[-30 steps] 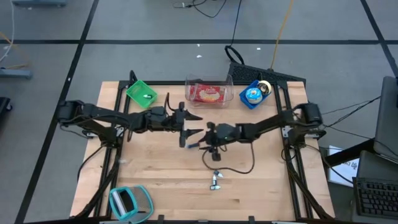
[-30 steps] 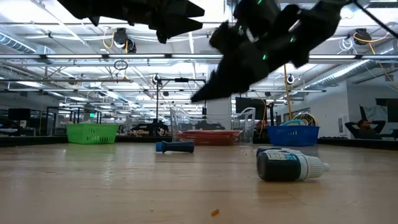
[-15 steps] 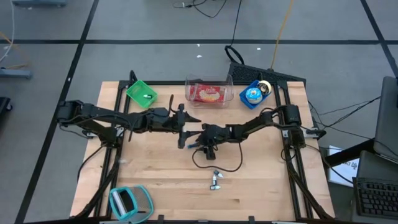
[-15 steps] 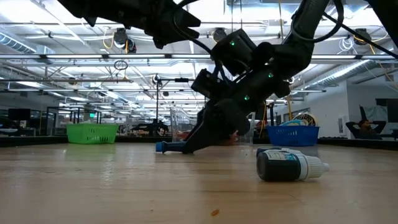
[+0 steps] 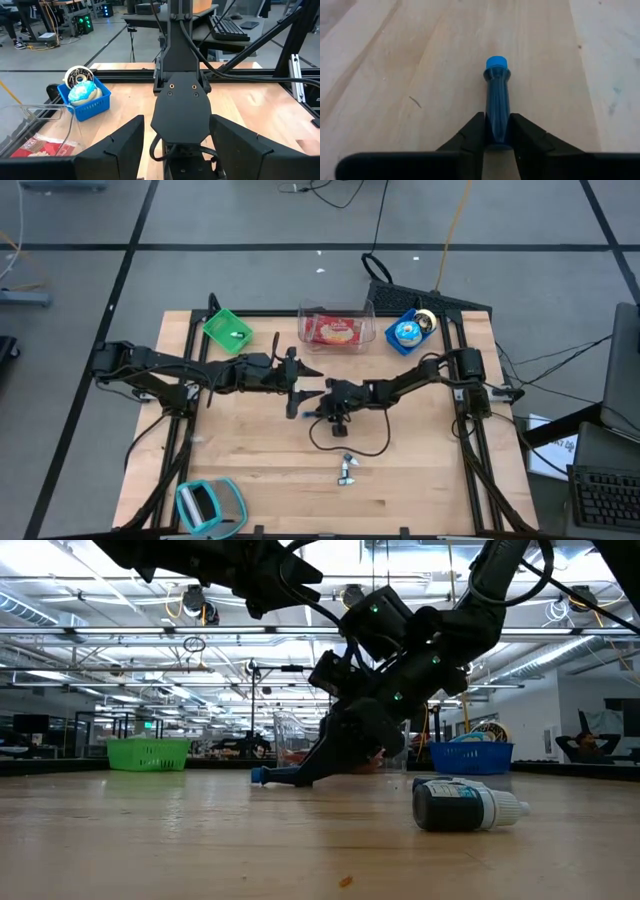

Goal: Pick & Place Food Item
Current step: Put the blue food coloring bottle into the green bin

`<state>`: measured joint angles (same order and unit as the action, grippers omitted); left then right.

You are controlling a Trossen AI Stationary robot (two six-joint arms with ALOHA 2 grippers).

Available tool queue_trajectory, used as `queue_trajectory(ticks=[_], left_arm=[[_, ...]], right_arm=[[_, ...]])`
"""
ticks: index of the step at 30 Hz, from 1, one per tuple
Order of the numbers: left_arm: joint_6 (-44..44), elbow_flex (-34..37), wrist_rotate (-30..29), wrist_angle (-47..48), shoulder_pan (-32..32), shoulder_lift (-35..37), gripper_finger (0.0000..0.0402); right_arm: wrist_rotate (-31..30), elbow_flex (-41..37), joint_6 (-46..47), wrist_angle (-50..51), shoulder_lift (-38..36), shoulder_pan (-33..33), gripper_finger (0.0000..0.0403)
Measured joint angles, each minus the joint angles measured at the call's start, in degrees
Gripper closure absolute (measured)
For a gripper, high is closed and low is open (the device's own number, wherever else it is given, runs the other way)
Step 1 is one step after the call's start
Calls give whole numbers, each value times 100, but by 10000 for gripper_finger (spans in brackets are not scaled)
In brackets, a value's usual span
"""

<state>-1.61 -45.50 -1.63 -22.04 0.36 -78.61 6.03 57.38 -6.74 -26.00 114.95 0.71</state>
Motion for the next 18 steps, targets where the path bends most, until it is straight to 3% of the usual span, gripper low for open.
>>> queue_trajectory(ticks=[10, 18], left_arm=[[-2, 0, 0, -14, 0, 0, 174], [25, 0, 0, -20, 0, 0, 174]], right_arm=[[-447, -84, -41, 1359, -1140, 7, 322], [-610, -1240, 285, 1360, -2580, 125, 337]])
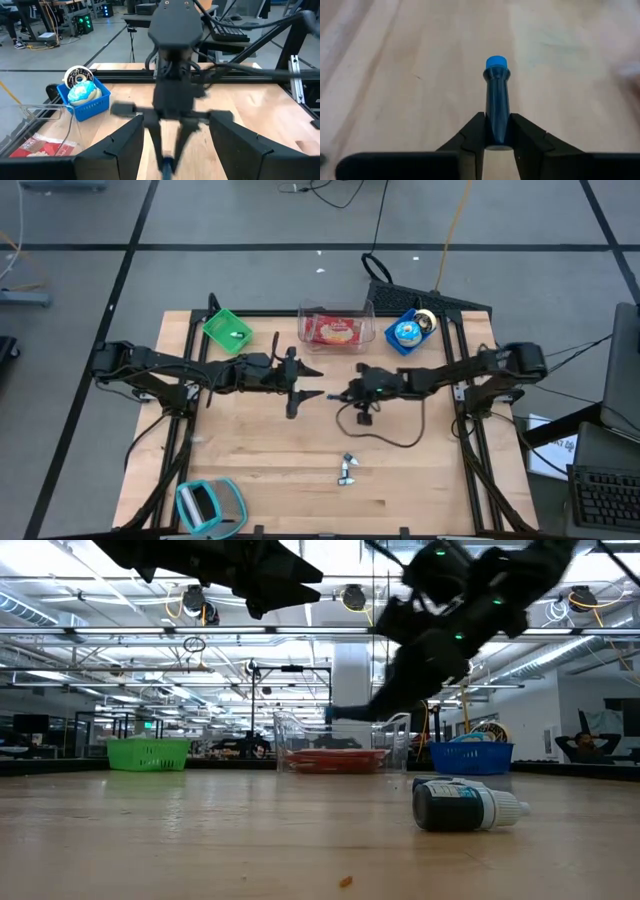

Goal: Pick & Place Food Item
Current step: Put the blue food coloring bottle into the green bin

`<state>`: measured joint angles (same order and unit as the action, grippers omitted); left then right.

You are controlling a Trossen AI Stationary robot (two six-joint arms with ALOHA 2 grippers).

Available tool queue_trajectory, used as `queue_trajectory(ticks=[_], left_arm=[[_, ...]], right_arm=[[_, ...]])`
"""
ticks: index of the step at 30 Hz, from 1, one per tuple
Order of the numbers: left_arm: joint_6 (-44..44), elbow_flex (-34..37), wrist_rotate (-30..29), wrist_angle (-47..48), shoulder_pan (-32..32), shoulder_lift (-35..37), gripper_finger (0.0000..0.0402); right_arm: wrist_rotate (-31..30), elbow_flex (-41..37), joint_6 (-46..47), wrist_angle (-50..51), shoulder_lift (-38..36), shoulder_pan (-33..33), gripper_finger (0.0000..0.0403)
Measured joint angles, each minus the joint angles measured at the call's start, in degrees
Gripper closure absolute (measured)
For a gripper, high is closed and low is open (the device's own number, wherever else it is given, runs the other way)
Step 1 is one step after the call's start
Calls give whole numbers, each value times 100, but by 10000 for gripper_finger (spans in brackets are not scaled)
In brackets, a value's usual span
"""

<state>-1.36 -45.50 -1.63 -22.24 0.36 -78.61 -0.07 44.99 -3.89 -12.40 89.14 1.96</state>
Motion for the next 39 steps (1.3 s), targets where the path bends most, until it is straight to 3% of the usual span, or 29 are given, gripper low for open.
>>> queue_trajectory(ticks=[3, 8, 13, 17, 26, 39], left_arm=[[8, 0, 0, -62, 0, 0, 174], [15, 0, -1, -376, 0, 0, 174], [16, -2, -1, -960, -1, -61, 174], [14, -4, 0, -1329, 0, -295, 174], [59, -4, 133, -2158, -11, -695, 174], [282, 0, 372, -2507, -168, -903, 174]], right_arm=[[-226, -701, 280, -822, -486, 28, 331], [-287, -1841, 599, -3706, -809, 22, 333], [-256, -2198, 638, -5847, -741, -4, 337], [185, -1945, 531, -6015, -732, -118, 331], [180, -1632, -21, -5897, -734, -409, 336], [145, -1634, -23, -5845, -730, -402, 334]])
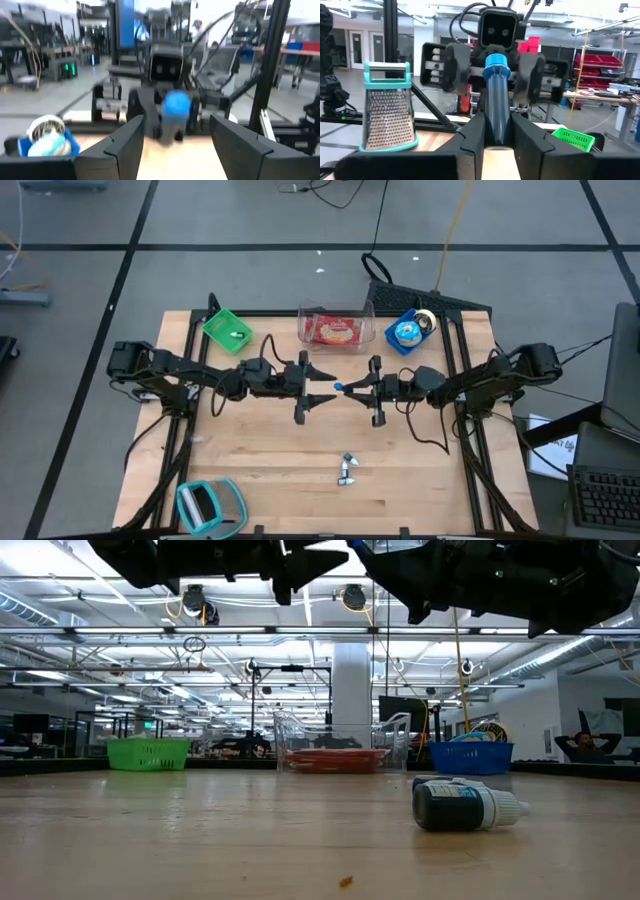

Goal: Pick & Place Food Item
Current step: Put the blue food coloring bottle into the green bin

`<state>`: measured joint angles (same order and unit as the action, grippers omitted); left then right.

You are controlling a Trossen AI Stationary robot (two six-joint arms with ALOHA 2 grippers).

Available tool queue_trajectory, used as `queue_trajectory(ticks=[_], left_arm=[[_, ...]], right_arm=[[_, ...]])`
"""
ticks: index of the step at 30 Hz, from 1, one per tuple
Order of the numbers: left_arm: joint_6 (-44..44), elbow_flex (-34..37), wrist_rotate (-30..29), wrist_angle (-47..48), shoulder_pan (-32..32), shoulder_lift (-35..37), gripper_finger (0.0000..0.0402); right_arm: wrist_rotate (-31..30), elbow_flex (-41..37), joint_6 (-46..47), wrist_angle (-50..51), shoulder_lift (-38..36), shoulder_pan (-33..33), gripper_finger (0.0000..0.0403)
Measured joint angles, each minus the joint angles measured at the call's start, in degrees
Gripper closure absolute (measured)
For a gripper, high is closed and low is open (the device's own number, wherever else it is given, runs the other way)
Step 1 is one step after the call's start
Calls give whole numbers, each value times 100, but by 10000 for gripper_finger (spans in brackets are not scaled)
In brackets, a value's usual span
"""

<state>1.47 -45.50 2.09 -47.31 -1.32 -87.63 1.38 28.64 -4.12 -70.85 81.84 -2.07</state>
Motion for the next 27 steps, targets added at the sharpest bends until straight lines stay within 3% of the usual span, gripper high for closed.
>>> queue_trajectory(ticks=[8, 17, 27], left_arm=[[-31, -25, -75, -116, -26, -139, 174], [-266, -546, -28, -120, -22, -603, 174], [-320, -555, -19, -50, 7, -614, 174]], right_arm=[[10, 0, 0, 2, -2, -4, 336], [-1, 0, 17, 83, -2, -4, 333], [10, 0, 0, 124, -2, -4, 331]])
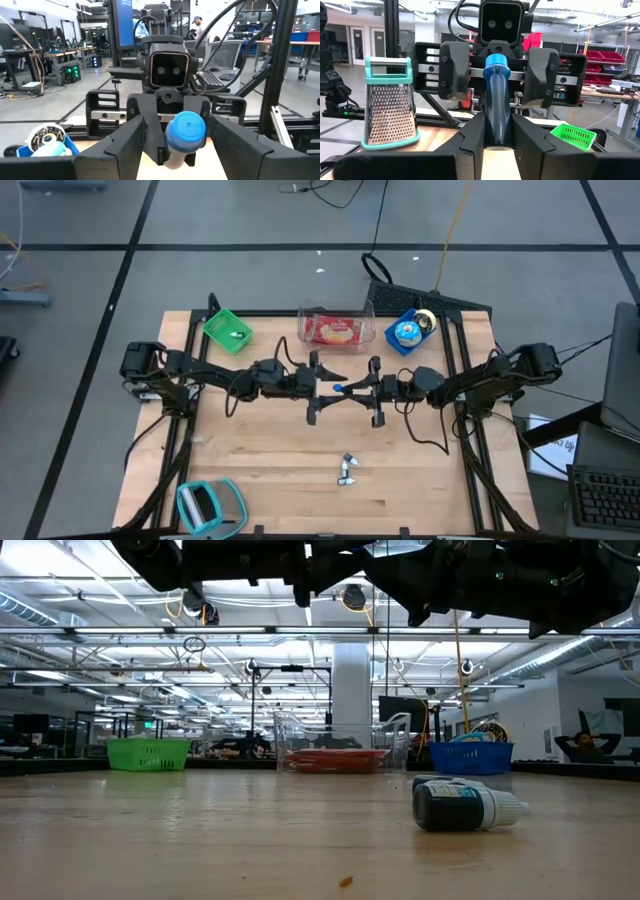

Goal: Pick & Place Food Item
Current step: Put the blue food coloring bottle into the green bin

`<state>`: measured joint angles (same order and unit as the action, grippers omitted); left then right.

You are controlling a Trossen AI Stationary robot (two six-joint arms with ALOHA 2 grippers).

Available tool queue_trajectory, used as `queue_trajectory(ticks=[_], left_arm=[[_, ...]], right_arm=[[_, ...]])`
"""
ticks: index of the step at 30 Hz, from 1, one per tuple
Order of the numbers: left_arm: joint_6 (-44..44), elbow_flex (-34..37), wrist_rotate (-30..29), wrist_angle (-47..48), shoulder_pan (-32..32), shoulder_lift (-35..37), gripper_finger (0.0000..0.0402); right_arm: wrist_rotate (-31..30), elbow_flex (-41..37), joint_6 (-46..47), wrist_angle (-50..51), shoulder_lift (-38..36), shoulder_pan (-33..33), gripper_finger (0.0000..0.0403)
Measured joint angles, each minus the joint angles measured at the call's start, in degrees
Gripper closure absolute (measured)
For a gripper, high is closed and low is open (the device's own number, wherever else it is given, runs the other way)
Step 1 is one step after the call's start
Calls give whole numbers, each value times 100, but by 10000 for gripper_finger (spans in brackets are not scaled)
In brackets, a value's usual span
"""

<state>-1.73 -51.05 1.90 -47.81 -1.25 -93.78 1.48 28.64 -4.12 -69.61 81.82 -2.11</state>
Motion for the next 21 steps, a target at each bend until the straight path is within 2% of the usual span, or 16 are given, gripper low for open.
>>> queue_trajectory(ticks=[8, 16, 21], left_arm=[[-79, 4, -1, 0, 4, 2, 185], [-79, 4, 3, 0, 4, 2, 268], [-79, 4, 16, 0, 4, 4, 305]], right_arm=[[4, 0, -2, -2, 0, 0, 334], [6, 0, -2, -1, 0, 0, 335], [2, 0, -2, -2, 0, 2, 332]])
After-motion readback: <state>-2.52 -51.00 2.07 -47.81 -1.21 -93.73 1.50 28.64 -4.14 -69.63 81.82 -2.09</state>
